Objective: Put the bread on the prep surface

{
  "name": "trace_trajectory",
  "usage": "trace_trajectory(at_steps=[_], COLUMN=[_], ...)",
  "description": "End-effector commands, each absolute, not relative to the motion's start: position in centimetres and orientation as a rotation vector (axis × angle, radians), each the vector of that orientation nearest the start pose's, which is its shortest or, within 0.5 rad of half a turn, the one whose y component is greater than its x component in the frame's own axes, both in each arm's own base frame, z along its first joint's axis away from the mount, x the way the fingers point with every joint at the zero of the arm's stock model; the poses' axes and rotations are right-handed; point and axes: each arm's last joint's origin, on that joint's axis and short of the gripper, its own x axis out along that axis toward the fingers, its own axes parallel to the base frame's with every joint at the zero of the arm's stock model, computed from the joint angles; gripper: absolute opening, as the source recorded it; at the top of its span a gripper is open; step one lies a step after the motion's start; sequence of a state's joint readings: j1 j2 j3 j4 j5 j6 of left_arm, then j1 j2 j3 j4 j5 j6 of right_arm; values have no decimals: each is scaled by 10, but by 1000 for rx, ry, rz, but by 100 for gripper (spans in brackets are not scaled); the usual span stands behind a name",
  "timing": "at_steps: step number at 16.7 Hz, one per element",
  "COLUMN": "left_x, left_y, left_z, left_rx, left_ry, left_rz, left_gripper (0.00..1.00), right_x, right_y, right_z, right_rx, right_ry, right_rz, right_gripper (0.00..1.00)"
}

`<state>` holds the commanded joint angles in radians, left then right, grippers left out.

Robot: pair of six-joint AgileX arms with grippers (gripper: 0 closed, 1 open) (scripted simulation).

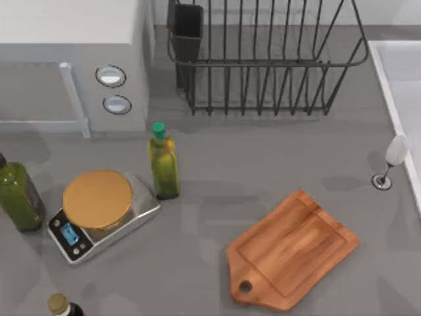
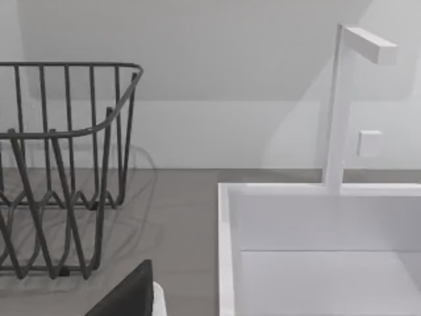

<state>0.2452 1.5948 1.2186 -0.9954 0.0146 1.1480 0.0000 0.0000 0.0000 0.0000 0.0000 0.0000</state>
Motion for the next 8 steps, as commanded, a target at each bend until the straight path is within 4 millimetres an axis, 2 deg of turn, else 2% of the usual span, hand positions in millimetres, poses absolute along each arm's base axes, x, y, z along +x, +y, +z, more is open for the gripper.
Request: trace_trajectory(at_steps=[4,6,8], left_x=[325,332,334], left_y=[92,96,96], left_z=[190,180,179], left_rx=[791,798,800], left_ry=[1404,1418,1419], left_rz=[-760,-793,-798], left_gripper=[100,100,100], right_x=[106,106,106], right_y=[-1,-1,-1], right_z=[160,160,160], right_rx=[0,0,0], right_ry=[0,0,0], right_rz=[0,0,0], right_gripper=[100,100,100])
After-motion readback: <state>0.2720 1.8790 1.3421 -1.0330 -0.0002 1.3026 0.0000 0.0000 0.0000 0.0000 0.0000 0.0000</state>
